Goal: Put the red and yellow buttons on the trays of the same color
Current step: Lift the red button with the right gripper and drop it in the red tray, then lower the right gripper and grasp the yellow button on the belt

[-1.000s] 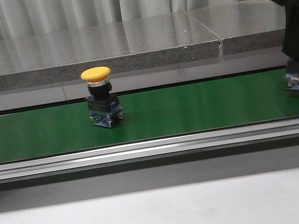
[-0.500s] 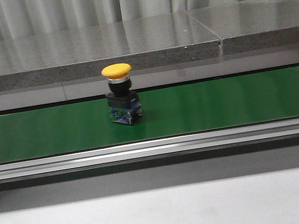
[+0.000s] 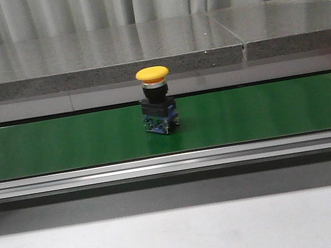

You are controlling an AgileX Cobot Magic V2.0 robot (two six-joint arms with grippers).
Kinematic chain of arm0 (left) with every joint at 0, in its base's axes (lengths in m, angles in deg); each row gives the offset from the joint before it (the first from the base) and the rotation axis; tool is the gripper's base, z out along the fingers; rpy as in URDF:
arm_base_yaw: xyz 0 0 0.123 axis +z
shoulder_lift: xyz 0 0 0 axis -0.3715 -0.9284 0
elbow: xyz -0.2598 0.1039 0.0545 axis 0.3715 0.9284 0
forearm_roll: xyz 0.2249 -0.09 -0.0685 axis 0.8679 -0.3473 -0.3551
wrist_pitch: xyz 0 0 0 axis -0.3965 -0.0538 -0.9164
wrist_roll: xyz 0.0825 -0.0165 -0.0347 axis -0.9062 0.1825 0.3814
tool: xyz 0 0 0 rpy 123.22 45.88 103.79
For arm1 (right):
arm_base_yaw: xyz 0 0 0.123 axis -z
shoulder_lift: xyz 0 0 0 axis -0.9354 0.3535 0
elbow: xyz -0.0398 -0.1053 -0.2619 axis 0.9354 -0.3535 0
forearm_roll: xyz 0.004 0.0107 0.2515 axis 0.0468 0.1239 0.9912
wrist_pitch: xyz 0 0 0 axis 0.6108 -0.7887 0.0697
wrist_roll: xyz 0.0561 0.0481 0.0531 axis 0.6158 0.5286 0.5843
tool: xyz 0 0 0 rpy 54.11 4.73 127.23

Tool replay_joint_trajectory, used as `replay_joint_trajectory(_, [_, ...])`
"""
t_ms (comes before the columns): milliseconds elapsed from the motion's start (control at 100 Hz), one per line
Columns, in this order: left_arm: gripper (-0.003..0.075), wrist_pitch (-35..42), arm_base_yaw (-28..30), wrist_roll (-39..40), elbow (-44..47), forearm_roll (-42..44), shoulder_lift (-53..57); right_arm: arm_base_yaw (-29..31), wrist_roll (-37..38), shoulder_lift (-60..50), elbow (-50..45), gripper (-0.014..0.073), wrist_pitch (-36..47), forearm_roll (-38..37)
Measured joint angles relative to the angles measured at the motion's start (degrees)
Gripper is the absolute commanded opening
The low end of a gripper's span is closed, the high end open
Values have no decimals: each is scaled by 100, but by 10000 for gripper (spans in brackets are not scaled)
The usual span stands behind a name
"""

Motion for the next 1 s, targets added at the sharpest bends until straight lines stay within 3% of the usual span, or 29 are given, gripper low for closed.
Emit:
replay_joint_trajectory(240, [-19,0,0,0,0,0,0,0,0,255,7,91,308,8])
replay_joint_trajectory(320, [-19,0,0,0,0,0,0,0,0,282,7,182,344,13])
replay_joint_trajectory(510, [-19,0,0,0,0,0,0,0,0,292,7,559,344,22])
replay_joint_trajectory(580, [-19,0,0,0,0,0,0,0,0,292,7,632,344,22])
replay_joint_trajectory(1000, [-19,0,0,0,0,0,0,-11,-11,145,668,647,-27,22])
